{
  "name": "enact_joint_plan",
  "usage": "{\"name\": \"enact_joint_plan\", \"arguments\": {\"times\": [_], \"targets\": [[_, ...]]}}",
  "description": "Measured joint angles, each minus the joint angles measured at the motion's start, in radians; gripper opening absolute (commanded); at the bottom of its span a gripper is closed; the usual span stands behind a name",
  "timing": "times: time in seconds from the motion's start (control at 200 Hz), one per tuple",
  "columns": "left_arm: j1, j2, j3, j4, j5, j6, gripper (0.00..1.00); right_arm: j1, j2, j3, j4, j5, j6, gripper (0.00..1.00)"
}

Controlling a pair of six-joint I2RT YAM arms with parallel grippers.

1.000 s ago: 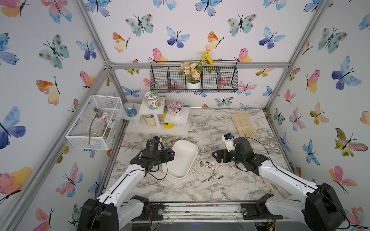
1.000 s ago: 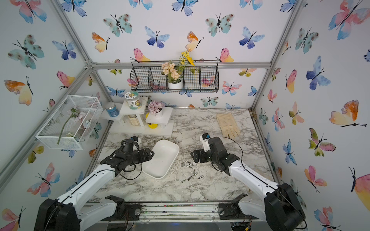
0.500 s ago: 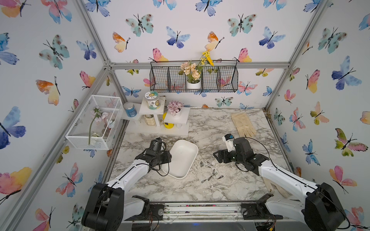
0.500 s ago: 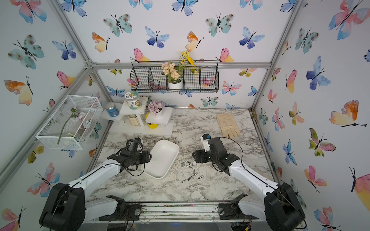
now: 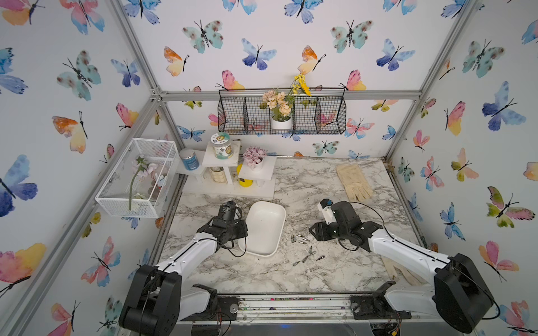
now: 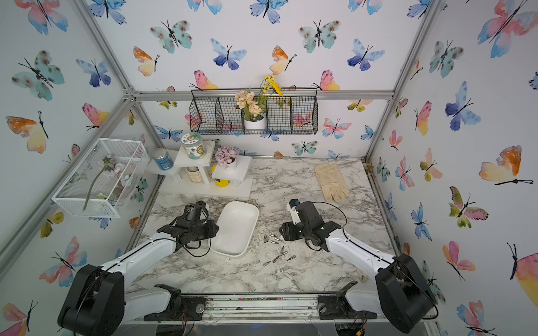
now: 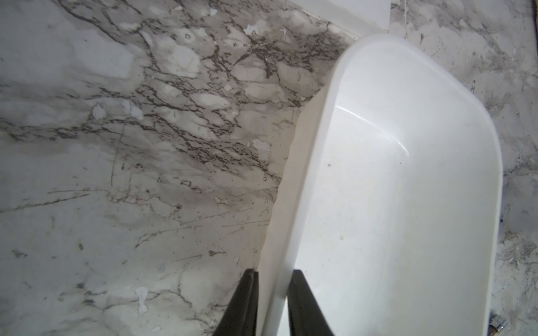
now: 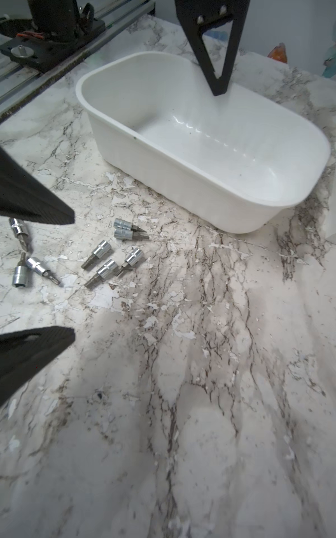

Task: Put the bit on the desktop into the storage box
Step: Adjust the storage box at the center of the board.

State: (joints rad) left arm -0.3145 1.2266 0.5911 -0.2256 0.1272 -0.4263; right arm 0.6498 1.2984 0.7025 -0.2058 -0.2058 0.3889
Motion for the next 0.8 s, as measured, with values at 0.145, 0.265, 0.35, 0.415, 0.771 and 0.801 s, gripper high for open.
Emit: {"name": "enact_joint_plan", "arguments": {"times": [0.145,0.265,0.35,0.415,0.771,0.801], "targets": [[0.000,-0.003,-0.002,0.001,0.000,-0.005,0.19,0.080,0.053,0.040,-0.005,0.014,0.014,0.55],[0.000,-0.011,-0.007,0.001,0.000,-0.009,0.17,0.144,0.105,0.080,-0.013,0.035,0.022,0.53],[0.000,-0.014,-0.008,0.001,0.000,-0.012,0.16,0.195,0.145,0.101,-0.020,0.071,0.031,0.49],[-0.002,-0.015,-0.008,0.001,0.000,-0.014,0.16,0.226,0.178,0.117,-0.027,0.096,0.040,0.45],[-0.002,-0.042,-0.009,0.001,0.000,-0.030,0.23,0.275,0.336,0.222,-0.044,0.160,0.064,0.37],[-0.002,-0.045,-0.010,0.002,0.000,-0.030,0.23,0.275,0.349,0.230,-0.045,0.166,0.067,0.37]]}}
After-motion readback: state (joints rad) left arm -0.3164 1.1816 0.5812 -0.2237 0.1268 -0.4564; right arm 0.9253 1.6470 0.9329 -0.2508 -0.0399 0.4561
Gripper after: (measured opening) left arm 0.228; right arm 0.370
